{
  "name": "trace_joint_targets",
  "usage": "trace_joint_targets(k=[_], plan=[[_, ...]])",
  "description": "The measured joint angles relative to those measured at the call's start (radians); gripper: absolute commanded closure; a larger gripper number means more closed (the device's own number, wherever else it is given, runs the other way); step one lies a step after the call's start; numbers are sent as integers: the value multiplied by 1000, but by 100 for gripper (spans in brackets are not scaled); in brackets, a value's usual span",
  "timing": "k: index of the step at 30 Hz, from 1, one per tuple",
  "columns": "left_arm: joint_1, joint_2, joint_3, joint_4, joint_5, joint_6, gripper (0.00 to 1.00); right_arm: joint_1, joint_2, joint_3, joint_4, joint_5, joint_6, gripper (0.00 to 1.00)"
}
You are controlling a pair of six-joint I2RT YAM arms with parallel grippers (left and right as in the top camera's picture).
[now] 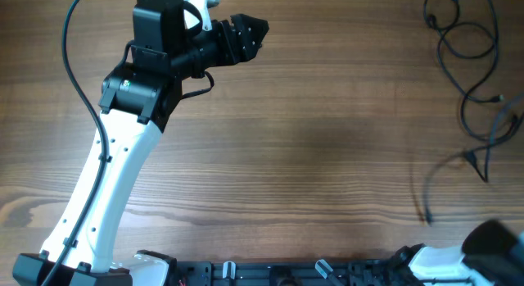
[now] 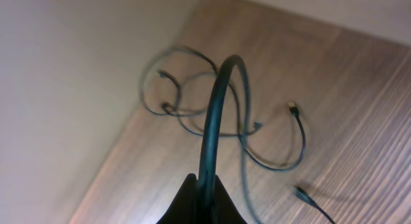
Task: Untangle cables
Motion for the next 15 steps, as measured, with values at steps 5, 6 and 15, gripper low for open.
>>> trace_joint_targets(k=[5, 6, 15], plan=[[0, 0, 0, -12, -8, 5, 0, 0, 185, -1, -3, 61, 1, 96], [0, 0, 0, -12, -8, 1, 0, 0, 218, -1, -3, 85, 5, 93], [0, 0, 0, -12, -16, 1, 0, 0, 322, -1, -28, 134, -4, 6]])
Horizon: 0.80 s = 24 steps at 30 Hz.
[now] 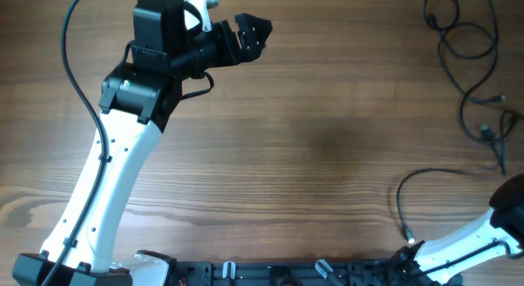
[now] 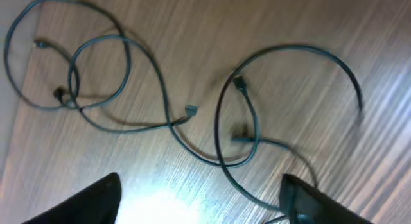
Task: Untangle cables
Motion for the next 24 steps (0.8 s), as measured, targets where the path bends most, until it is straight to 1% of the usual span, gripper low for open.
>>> trace_joint_targets(k=[2, 4, 7, 9, 12, 13, 14, 17, 19, 21, 24], plan=[[0, 0, 0, 0, -18, 0, 0, 3, 0, 0, 1, -82, -59, 0], [1, 0, 0, 2, -31, 0, 0, 25, 0, 0, 3, -195, -148, 0], [44, 0, 0, 25, -35, -4, 0, 149, 0, 0, 0, -365, -316, 0], [131, 0, 0, 15, -36, -33, 0, 270, -13, 0, 0, -426, -397, 0], [220, 0, 2, -63, -35, -51, 0, 409, -66, 0, 2, -438, -460, 0], [247, 0, 2, -96, -36, -55, 0, 486, -102, 0, 1, -429, -477, 0], [265, 0, 2, -121, -36, -61, 0, 535, -126, 0, 0, -419, -486, 0], [268, 0, 2, -172, -35, -62, 0, 645, -197, 0, 4, -316, -486, 0], [268, 0, 2, -175, -35, -62, 0, 690, -256, 0, 3, -255, -482, 0], [268, 0, 2, -179, -35, -62, 0, 704, -337, 0, -9, -230, -470, 0], [268, 0, 2, -180, -35, -62, 0, 704, -484, 1, -80, -214, -452, 0]])
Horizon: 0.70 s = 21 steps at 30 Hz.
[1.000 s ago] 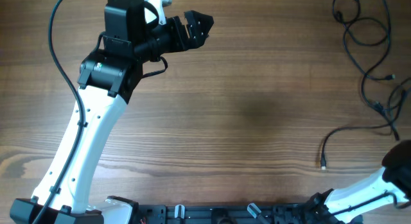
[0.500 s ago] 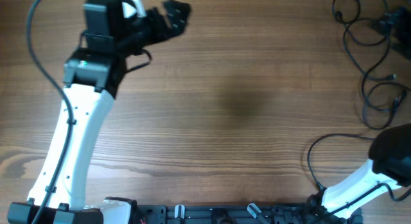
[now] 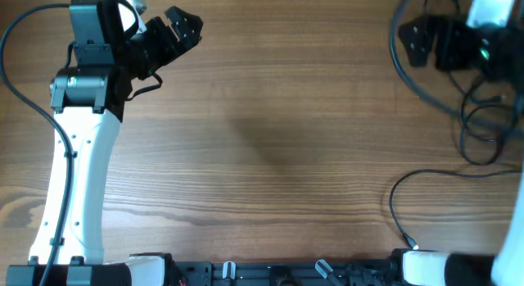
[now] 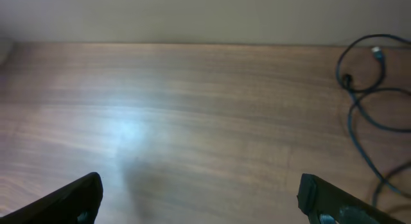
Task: Untangle cables
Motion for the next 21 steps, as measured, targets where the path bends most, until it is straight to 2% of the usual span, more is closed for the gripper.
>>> trace_joint_targets(k=[5, 16, 21], plan=[[0, 0, 0, 1, 0, 0, 0, 0, -84, 5, -157, 3, 18, 0], [0, 0, 0, 1, 0, 0, 0, 0, -54, 5, -155, 7, 30, 0], [0, 0, 0, 1, 0, 0, 0, 18, -44, 5, -97, 11, -11, 0]])
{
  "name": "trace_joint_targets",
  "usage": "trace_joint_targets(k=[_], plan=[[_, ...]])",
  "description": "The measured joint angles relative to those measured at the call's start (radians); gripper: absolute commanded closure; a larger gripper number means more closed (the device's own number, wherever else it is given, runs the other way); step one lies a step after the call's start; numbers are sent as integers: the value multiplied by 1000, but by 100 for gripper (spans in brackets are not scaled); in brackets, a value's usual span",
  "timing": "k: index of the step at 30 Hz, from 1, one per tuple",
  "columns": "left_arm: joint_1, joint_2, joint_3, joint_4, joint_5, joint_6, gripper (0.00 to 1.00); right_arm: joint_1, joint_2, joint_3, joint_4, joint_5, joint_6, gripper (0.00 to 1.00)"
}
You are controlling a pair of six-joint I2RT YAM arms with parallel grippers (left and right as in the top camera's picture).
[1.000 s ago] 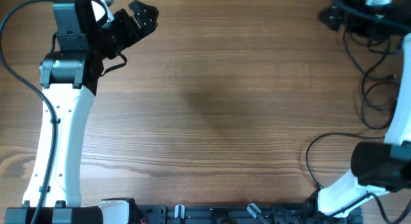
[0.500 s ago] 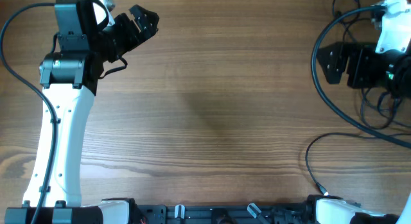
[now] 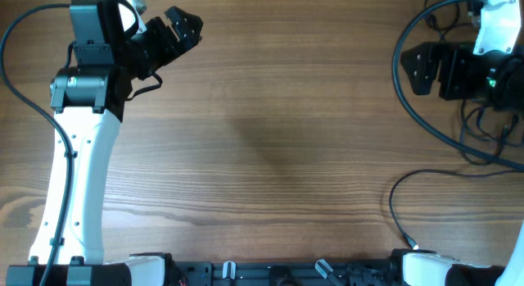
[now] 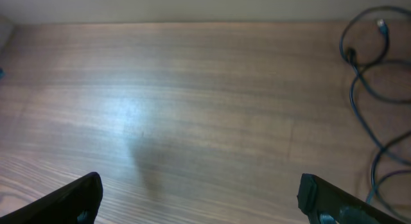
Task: Untangle cables
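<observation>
A tangle of thin dark cables [image 3: 485,126] lies at the table's right edge and shows at the right in the right wrist view as the cables [image 4: 363,89]. One separate dark cable [image 3: 395,200] curves alone at the near right, its plug end [image 3: 407,237] near the front rail. My right gripper [image 3: 416,69] hovers just left of the tangle, open, with nothing between its fingers; in its own view the right gripper [image 4: 202,201] shows one fingertip in each bottom corner. My left gripper [image 3: 182,25] stands open at the far left back, holding nothing.
A thick black cable [image 3: 399,81] arcs around the right arm. The white left arm [image 3: 78,163] runs along the left side. A black rail [image 3: 270,274] lines the front edge. Bare wooden tabletop [image 3: 286,138] spans the middle.
My right gripper has shifted a little toward the near side, beside the tangle, still open. The left arm and the cables have not moved.
My right gripper was shut on a dark cable at the near right. Then it was open and that cable lay in a loop apart from the tangle. Then the left arm stood farther left and the right gripper hung open at the back right, now slightly nearer.
</observation>
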Motion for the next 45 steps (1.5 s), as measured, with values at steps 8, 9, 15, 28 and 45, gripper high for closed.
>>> trace_joint_targets(k=[8, 9, 15, 28, 45], plan=[[0, 0, 0, 0, 0, 0, 0, 50, -118, -82, 225, 3, -83, 0], [0, 0, 0, -1, 0, 0, 0, 55, -150, -134, 275, 3, -94, 0], [0, 0, 0, -1, 0, 0, 0, 56, -467, -769, 825, 3, -143, 0], [0, -2, 0, 1, 0, 0, 0, 61, -1261, -1868, 1521, -17, -163, 0], [0, -2, 0, 0, 0, 0, 0, 61, -1423, -2110, 1502, -122, -161, 0]])
